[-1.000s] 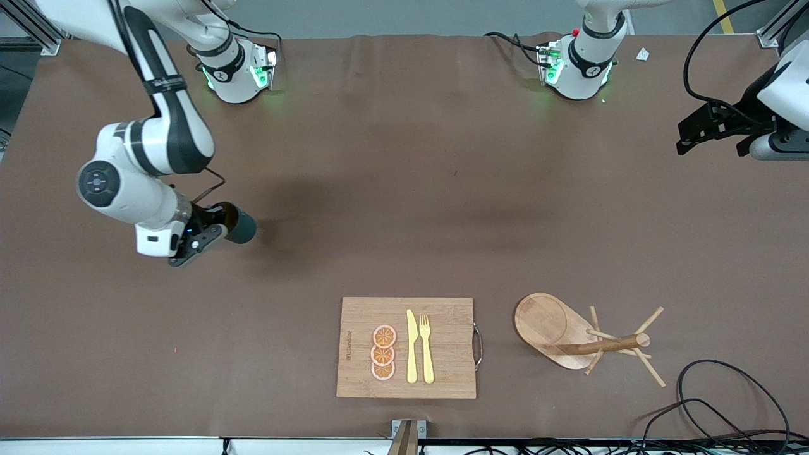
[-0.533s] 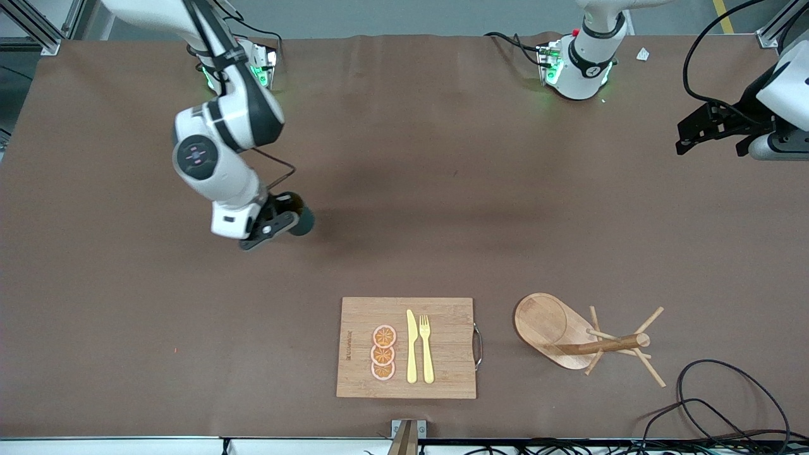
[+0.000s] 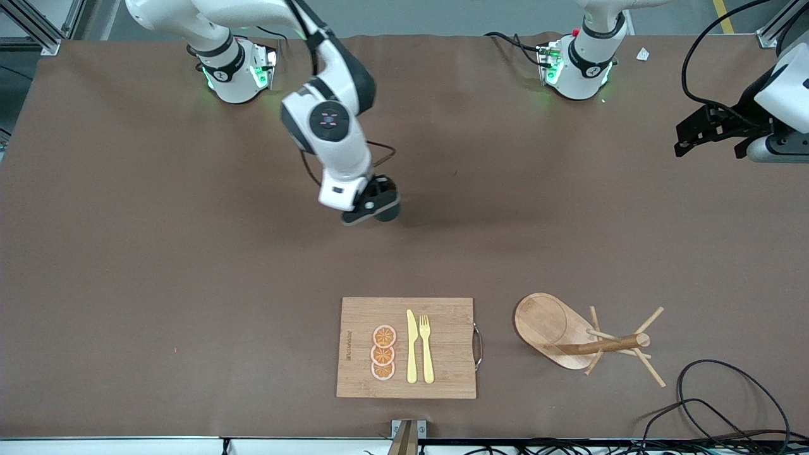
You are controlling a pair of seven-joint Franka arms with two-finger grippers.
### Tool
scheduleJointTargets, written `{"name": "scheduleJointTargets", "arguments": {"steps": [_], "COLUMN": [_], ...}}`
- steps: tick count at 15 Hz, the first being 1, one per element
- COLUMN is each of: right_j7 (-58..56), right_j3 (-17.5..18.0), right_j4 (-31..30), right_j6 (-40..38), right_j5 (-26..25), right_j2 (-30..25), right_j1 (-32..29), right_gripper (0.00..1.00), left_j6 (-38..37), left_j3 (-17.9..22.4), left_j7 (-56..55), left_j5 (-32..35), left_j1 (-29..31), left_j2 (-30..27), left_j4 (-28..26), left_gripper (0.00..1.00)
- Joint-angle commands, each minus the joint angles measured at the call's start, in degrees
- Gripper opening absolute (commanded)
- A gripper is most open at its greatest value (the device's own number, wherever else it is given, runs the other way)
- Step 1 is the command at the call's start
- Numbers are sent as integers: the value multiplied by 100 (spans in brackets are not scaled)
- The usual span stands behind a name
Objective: Pass cup and hang on rack
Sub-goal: 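Carry the teal mug to mid-table and set it down upright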
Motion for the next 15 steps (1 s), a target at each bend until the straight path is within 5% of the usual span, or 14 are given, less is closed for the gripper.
{"name": "scheduleJointTargets", "arguments": {"steps": [1, 10, 11, 12, 13, 15], "right_j7": [277, 295, 295, 303, 304, 321], "right_j3": [-87, -96, -96, -96, -96, -96], "right_j4": [841, 1185, 1194, 1211, 1229, 1325], "right_j6": [-61, -17, -17, -25, -43, -69], "right_j5": [-55, -546, -634, -652, -652, -574], "right_j2": [799, 1363, 1363, 1363, 1346, 1302], "right_j1": [305, 579, 570, 570, 570, 570], "right_gripper": [0, 2, 13, 71, 95, 100], "left_j6": [30, 21, 30, 30, 30, 30], "left_j3": [-6, -6, -6, -6, -6, -6], "left_j7": [-11, 77, 77, 68, 68, 68], "left_j5": [-90, -55, -54, -54, -28, -46], "left_j1": [3, 47, 47, 38, 47, 47], "left_j2": [21, 12, 12, 21, 12, 21], "left_j4": [64, 73, 64, 64, 73, 73], "left_gripper": [100, 100, 100, 100, 100, 100]}}
